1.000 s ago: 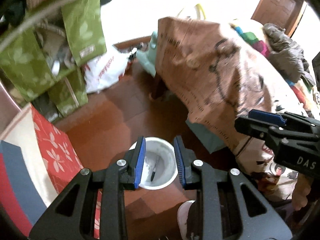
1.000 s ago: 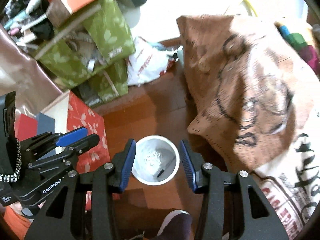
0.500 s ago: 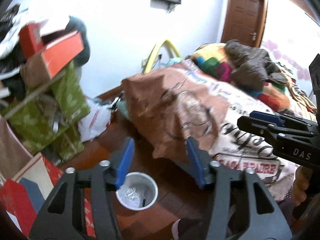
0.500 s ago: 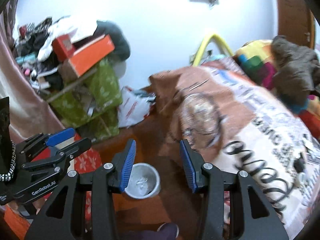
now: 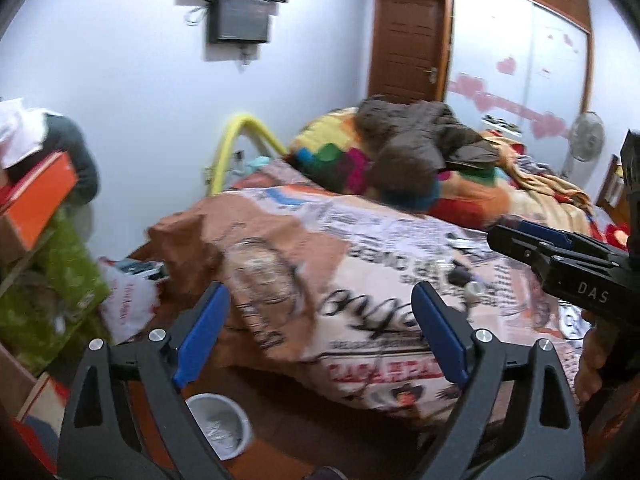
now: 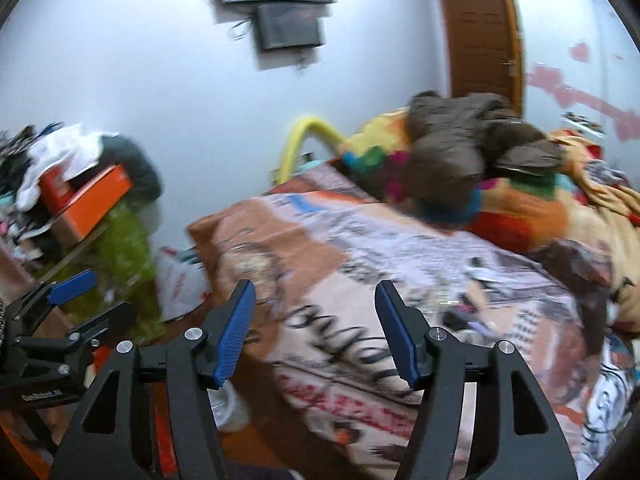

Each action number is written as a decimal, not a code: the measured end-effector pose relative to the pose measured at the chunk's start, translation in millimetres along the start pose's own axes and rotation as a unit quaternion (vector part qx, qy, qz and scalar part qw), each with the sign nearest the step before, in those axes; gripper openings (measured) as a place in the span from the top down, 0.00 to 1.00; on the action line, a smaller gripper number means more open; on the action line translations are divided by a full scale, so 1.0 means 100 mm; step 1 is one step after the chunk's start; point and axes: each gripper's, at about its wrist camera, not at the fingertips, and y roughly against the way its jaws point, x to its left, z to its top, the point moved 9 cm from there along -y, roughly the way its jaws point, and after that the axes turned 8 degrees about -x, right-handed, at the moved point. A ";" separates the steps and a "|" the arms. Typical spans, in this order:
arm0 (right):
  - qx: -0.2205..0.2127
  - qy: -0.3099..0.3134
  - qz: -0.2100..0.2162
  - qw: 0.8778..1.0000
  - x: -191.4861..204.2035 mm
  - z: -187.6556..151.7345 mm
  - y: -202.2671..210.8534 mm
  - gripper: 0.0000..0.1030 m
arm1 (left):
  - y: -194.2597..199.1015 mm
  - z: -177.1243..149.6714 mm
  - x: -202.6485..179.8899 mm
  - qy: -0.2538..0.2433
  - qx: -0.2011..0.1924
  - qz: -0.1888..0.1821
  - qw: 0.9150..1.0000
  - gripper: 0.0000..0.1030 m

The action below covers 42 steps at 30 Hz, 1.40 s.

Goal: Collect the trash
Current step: 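Move both tools back to the items on the duvet, then grasp the white razor with the left tool while the right tool grasps the tape roll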

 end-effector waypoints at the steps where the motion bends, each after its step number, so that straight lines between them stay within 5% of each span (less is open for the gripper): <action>1: -0.002 -0.002 -0.010 1.000 -0.10 0.01 0.02 0.43 | -0.06 0.01 -0.10 0.000 0.003 -0.010 1.000 0.10; 11: 0.002 -0.041 -0.117 0.992 -1.24 -0.10 -0.03 0.43 | -0.83 -0.10 -0.95 -0.018 0.055 -0.078 0.995 0.10; 20: 0.052 -0.088 -0.138 0.985 -1.85 -0.50 -0.35 0.43 | -1.68 -0.46 -1.41 -0.047 0.126 -0.097 0.986 0.10; 30: 0.120 -0.115 -0.096 0.981 -1.80 -1.02 -0.94 0.43 | -2.35 -0.79 -1.50 -0.017 0.165 -0.098 0.981 0.10; 39: 0.168 -0.108 -0.067 0.978 -1.61 -1.31 -1.34 0.44 | -2.53 -0.93 -1.36 -0.005 0.176 -0.096 0.980 0.16; 42: 0.172 -0.102 -0.071 0.977 -1.61 -1.35 -1.37 0.58 | -2.56 -0.97 -1.41 -0.004 0.185 -0.107 0.977 0.25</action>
